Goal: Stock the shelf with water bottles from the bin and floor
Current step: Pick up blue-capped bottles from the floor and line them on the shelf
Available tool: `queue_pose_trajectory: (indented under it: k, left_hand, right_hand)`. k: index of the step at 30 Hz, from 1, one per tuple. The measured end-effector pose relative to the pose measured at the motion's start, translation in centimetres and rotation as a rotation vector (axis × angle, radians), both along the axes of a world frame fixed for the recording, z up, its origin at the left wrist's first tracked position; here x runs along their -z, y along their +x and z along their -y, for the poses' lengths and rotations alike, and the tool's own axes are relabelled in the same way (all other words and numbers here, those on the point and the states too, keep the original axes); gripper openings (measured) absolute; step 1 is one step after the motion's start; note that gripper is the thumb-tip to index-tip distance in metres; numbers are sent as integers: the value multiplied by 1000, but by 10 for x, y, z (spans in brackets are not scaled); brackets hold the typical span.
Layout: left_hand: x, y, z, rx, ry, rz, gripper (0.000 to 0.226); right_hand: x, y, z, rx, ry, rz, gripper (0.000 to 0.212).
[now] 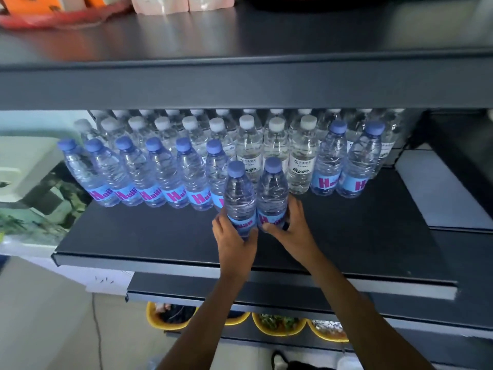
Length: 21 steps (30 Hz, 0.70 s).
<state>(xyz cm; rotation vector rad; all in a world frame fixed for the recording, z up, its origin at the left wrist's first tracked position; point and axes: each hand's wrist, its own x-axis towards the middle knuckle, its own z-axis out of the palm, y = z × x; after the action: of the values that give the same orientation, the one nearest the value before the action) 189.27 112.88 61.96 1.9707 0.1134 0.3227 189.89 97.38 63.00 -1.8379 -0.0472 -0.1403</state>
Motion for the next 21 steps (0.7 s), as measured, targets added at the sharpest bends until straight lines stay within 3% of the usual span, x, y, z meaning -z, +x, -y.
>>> queue_pose_trajectory:
  k: [6,10,21]
  left_hand:
    - [4,-7,-13,-27,-124,-56,62]
    - [1,-1,-10,-57,-117,-84,54]
    - [1,28,8,-157,59,-56,48]
  right_hand:
    - [5,-4,1,58,-130,63,83]
    - [7,-2,10,43,-81,48,95]
    - [10,25,17,29,-108,63,63]
